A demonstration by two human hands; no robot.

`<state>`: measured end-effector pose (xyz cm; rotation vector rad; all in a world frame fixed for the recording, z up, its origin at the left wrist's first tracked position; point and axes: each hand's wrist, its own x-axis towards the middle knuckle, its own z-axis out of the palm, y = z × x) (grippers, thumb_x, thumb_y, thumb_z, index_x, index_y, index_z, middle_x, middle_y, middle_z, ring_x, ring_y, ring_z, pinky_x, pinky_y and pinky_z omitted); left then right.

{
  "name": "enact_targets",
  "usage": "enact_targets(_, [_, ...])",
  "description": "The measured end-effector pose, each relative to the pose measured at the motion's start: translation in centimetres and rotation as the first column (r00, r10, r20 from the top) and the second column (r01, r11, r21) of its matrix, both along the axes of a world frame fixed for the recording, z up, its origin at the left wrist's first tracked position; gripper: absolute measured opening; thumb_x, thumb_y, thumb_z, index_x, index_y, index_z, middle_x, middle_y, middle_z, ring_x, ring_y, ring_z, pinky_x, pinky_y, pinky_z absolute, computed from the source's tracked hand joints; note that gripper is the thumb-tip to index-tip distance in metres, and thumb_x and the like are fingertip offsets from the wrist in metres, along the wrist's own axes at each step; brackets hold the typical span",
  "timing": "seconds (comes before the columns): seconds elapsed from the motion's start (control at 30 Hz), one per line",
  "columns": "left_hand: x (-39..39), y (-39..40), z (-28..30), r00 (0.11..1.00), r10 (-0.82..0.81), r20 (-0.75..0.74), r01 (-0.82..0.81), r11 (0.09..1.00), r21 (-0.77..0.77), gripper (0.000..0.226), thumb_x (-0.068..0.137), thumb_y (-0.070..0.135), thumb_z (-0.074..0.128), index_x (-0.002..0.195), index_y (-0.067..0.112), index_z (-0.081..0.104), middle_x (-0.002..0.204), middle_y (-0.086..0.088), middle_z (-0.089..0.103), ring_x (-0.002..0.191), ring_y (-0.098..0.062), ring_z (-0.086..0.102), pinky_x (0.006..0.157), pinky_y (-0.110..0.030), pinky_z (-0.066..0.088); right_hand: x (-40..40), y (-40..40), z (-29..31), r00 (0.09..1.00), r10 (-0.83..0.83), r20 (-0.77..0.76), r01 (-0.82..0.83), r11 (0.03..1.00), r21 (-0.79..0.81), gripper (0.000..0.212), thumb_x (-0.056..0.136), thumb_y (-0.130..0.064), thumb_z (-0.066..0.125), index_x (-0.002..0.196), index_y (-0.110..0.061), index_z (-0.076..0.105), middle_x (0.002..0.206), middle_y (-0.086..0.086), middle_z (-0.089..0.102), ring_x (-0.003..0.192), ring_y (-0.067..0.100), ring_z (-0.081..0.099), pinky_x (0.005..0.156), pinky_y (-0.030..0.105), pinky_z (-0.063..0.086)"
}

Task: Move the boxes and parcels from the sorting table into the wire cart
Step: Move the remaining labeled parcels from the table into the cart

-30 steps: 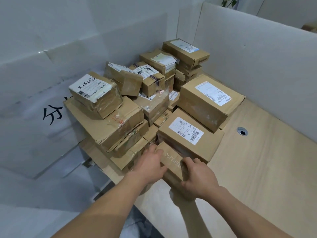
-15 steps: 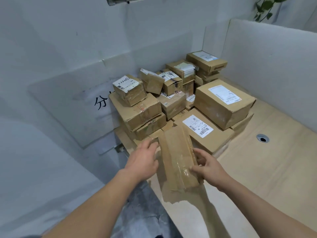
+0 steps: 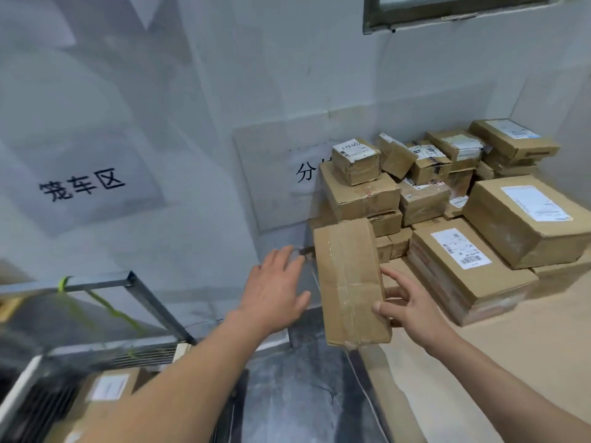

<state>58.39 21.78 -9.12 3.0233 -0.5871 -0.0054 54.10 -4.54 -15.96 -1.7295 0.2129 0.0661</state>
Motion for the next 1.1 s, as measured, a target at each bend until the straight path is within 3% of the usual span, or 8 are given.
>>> enact_targets(0.2, [-4.1, 9.4, -0.2, 0.988, 0.151, 0.041, -0.15, 0.989, -0.008, 0.068, 0.095, 0.051, 0.051, 0.152, 0.02, 0.032, 0.165, -0.008, 0.017, 0.149, -0.028, 0.019, 0.112, -0.045, 0.034, 0.3, 8.4, 0.2, 0.984, 0.176, 0.02, -0.176, 0.984, 0.006, 0.07, 0.082, -0.001, 0.08, 0.133, -0.042, 0.055, 0.108, 0.012, 0.069, 0.097, 0.03, 0.071, 0.075, 0.043, 0.061])
enact_targets(0.27, [-6.0, 13.3, -0.1, 0.978, 0.203, 0.043, -0.203, 0.979, -0.012, 0.068, 0.096, 0.053, 0.05, 0.152, 0.02, 0.031, 0.165, -0.008, 0.016, 0.149, -0.028, 0.018, 0.112, -0.045, 0.033, 0.2, 12.1, 0.3, 0.974, 0.224, 0.013, -0.224, 0.974, 0.027, 0.071, 0.079, -0.002, 0.082, 0.132, -0.04, 0.056, 0.107, 0.013, 0.068, 0.097, 0.031, 0.071, 0.072, 0.037, 0.059])
enact_targets(0.5, [-14.0, 28.3, 0.3, 0.914, 0.4, 0.065, -0.397, 0.916, -0.057, 0.064, 0.094, 0.056, 0.048, 0.145, 0.017, 0.038, 0.154, -0.004, 0.035, 0.14, -0.025, 0.032, 0.105, -0.043, 0.04, -1.7, 27.5, 0.8, 0.909, 0.416, -0.01, -0.416, 0.909, -0.006, 0.074, 0.063, -0.025, 0.081, 0.129, -0.048, 0.057, 0.111, 0.017, 0.07, 0.094, 0.031, 0.071, 0.082, 0.049, 0.06])
enact_targets(0.6, [-17.5, 34.4, 0.2, 0.878, 0.476, 0.05, -0.472, 0.878, -0.085, 0.066, 0.095, 0.056, 0.048, 0.147, 0.017, 0.036, 0.152, -0.003, 0.036, 0.14, -0.024, 0.032, 0.107, -0.042, 0.039, -3.0, 34.3, 1.0, 0.873, 0.487, -0.015, -0.487, 0.873, -0.009, 0.069, 0.061, -0.024, 0.08, 0.121, -0.05, 0.059, 0.103, 0.017, 0.065, 0.081, 0.025, 0.061, 0.064, 0.033, 0.056])
enact_targets(0.7, [-21.0, 39.7, -0.1, 0.829, 0.559, 0.025, -0.551, 0.822, -0.142, 0.069, 0.096, 0.054, 0.049, 0.151, 0.016, 0.032, 0.153, -0.002, 0.038, 0.141, -0.023, 0.035, 0.11, -0.043, 0.039, -4.4, 40.6, 1.2, 0.822, 0.57, -0.015, -0.57, 0.821, -0.015, 0.069, 0.062, -0.022, 0.081, 0.121, -0.048, 0.059, 0.102, 0.016, 0.062, 0.077, 0.018, 0.06, 0.056, 0.023, 0.052])
enact_targets(0.83, [-25.3, 45.2, -1.4, 0.75, 0.658, -0.071, -0.654, 0.719, -0.235, 0.073, 0.098, 0.053, 0.048, 0.156, 0.015, 0.025, 0.157, -0.002, 0.034, 0.143, -0.021, 0.035, 0.113, -0.039, 0.038, -6.0, 48.0, 0.9, 0.743, 0.669, -0.024, -0.669, 0.742, -0.047, 0.067, 0.082, 0.004, 0.079, 0.132, -0.034, 0.056, 0.105, 0.02, 0.062, 0.084, 0.024, 0.063, 0.066, 0.041, 0.055])
enact_targets(0.97, [-29.5, 49.1, -3.5, 0.669, 0.728, -0.151, -0.738, 0.626, -0.251, 0.077, 0.1, 0.055, 0.045, 0.16, 0.017, 0.017, 0.165, 0.0, 0.023, 0.15, -0.017, 0.025, 0.117, -0.036, 0.03, -7.8, 54.7, 0.0, 0.647, 0.761, -0.047, -0.761, 0.641, -0.097, 0.068, 0.084, 0.005, 0.075, 0.135, -0.035, 0.055, 0.103, 0.017, 0.066, 0.081, 0.025, 0.062, 0.059, 0.028, 0.053])
enact_targets(1.1, [-33.4, 52.3, -6.0, 0.564, 0.802, -0.198, -0.823, 0.527, -0.212, 0.075, 0.1, 0.056, 0.044, 0.159, 0.018, 0.018, 0.164, 0.0, 0.025, 0.149, -0.019, 0.026, 0.119, -0.038, 0.03, -9.0, 60.5, -1.6, 0.547, 0.833, -0.085, -0.837, 0.541, -0.084, 0.068, 0.084, 0.006, 0.075, 0.135, -0.033, 0.055, 0.101, 0.017, 0.066, 0.077, 0.026, 0.062, 0.054, 0.025, 0.051])
